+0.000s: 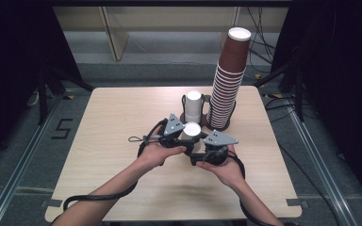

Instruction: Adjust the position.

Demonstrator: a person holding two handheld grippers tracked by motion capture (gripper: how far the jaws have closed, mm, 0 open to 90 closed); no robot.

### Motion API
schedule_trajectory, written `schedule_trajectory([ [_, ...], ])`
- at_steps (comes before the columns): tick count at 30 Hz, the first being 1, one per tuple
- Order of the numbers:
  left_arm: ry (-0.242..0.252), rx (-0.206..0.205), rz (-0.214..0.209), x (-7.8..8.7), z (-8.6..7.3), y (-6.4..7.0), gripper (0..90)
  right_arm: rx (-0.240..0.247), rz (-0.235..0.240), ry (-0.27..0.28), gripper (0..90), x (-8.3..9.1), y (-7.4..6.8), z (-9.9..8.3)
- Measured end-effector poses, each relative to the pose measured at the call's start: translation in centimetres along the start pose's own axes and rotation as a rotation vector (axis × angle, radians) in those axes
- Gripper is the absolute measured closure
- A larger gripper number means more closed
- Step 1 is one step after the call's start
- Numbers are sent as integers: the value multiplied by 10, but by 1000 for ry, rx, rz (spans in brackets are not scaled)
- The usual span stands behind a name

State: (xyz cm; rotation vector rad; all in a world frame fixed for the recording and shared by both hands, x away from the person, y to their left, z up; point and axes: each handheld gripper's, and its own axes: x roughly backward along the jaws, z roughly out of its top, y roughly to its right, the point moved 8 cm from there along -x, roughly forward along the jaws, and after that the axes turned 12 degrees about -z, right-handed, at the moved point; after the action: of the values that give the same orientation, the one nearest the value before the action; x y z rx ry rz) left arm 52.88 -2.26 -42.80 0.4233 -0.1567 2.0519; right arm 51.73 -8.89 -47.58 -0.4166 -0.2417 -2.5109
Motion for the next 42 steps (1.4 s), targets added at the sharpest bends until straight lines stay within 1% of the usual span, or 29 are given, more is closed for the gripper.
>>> schedule_trajectory([
  [1, 3, 1, -2, 0, 0, 1, 334, -18, 2, -19, 203, 1, -1, -2],
  [2, 3, 1, -5, -1, 0, 2, 334, -17, -16, -3, 218, 0, 1, -1],
  [3, 3, -3, -7, -1, 0, 4, 334, -28, -12, -16, 227, 1, 0, -3],
  [4, 1, -5, -9, -2, 0, 5, 333, -13, -6, 12, 233, 0, 2, -1],
  [5, -1, -5, -11, -2, -1, 7, 333, -36, -6, 2, 232, 0, 0, -2],
  [6, 6, -10, -11, -3, -1, 7, 333, -24, -6, -3, 233, 1, 0, -3],
  [8, 1, -7, -10, -4, -3, 8, 333, -48, -11, 12, 238, 0, -1, -4],
  [10, 3, -6, -11, -4, -4, 8, 333, -41, -12, 17, 243, 0, 1, -4],
  [14, 10, 14, -21, -4, -3, 9, 335, -72, 0, -9, 229, 0, 0, -5],
  [16, 13, 16, -24, -5, -2, 11, 335, -74, 0, -6, 213, -1, 0, -5],
  [17, 11, 13, -24, -5, -2, 11, 335, -77, 17, 3, 214, -2, -1, -5],
  [19, 13, 18, -24, -6, -3, 11, 334, -77, 2, 15, 229, -1, -1, -5],
  [20, 10, 19, -26, -6, -3, 11, 334, -59, -24, 15, 238, 0, 1, -5],
  [21, 10, 23, -30, -6, -3, 11, 333, -57, -15, -2, 245, 0, 1, -7],
  [23, 13, 23, -30, -6, -3, 11, 329, -81, -24, 19, 261, 0, -1, -7],
  [25, 21, 24, -30, -7, -3, 11, 325, -52, -33, 10, 275, 2, 1, -7],
  [28, 28, 41, -38, -8, -3, 11, 318, -80, -26, 10, 294, 2, 1, -7],
  [29, 38, 49, -41, -10, -3, 11, 315, -71, -46, 8, 298, 4, 3, -7],
  [30, 31, 48, -45, -11, -4, 11, 302, -78, -39, -2, 300, 4, 3, -8],
  [33, 48, 50, -29, -12, -5, 9, 187, -111, -30, 2, 302, 6, 5, -8],
  [34, 48, 38, -15, -11, -4, 8, 157, -113, -41, 1, 302, 6, 8, -9],
  [35, 40, 17, 6, -9, -4, 8, 139, -137, -32, -13, 302, 6, 8, -10],
  [36, 42, 3, 23, -7, -3, 7, 136, -133, -41, -23, 302, 6, 11, -12],
  [37, 38, -18, 43, -3, -2, 7, 123, -166, -56, -45, 302, 7, 12, -14],
  [38, 39, -30, 47, 0, -1, 7, 101, -179, -61, -73, 302, 7, 16, -17],
  [39, 38, -39, 50, 3, -1, 8, 83, -175, -59, -50, 301, 5, 21, -17],
  [40, 37, -46, 53, 6, -1, 8, 79, -210, -68, -75, 301, 6, 23, -19],
  [41, 34, -60, 55, 9, -1, 9, 77, -224, -71, -69, 300, 6, 26, -19],
  [42, 33, -77, 57, 12, -1, 9, 74, -262, -73, -79, 300, 7, 28, -20],
])
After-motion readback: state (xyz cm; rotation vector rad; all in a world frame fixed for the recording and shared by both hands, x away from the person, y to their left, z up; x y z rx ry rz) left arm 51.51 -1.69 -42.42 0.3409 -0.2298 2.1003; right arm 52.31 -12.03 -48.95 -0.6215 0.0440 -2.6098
